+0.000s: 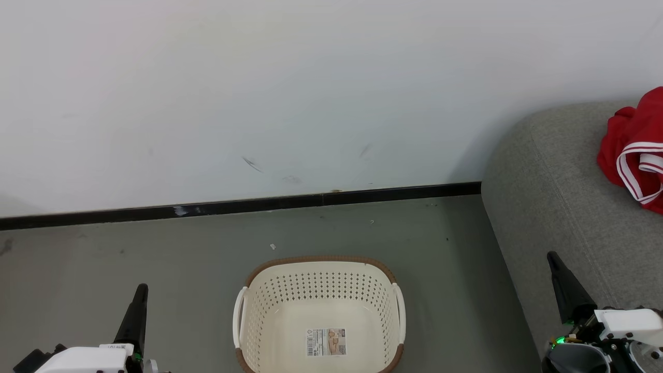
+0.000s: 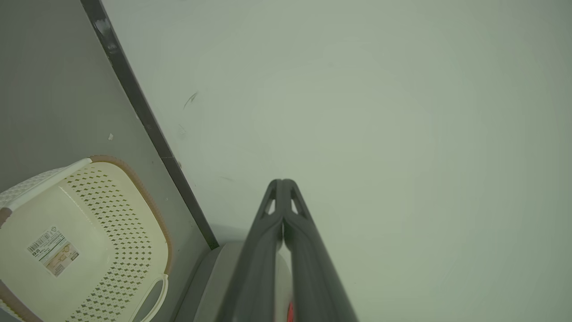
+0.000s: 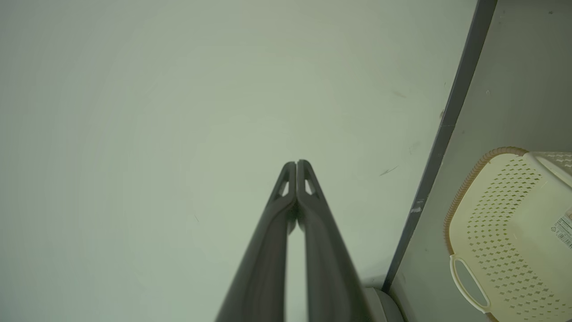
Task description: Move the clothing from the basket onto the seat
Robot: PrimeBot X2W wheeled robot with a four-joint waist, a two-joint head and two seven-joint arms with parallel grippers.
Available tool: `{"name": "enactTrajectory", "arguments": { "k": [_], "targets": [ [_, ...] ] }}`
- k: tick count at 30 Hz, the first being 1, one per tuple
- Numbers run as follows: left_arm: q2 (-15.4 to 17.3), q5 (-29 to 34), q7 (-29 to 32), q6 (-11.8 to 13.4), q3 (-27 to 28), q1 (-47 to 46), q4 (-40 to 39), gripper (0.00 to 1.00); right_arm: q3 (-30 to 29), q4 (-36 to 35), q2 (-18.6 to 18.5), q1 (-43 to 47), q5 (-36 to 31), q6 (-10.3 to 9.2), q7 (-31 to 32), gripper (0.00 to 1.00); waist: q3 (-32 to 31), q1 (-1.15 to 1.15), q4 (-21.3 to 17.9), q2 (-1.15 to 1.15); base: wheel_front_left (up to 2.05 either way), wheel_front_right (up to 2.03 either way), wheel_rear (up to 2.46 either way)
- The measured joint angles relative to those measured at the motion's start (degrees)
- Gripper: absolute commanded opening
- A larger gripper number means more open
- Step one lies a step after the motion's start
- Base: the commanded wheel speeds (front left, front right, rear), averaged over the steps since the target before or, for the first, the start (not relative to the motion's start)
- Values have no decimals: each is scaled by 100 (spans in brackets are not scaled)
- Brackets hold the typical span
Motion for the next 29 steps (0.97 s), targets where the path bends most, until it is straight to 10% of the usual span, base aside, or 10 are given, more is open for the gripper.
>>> {"name": "enactTrajectory", "arguments": {
  "k": [29],
  "targets": [
    [0,0,0,0,-1,0,-3,0,10,-10,0,1,0,0,-5,0,1,0,0,0,0,0,0]
  ]
}}
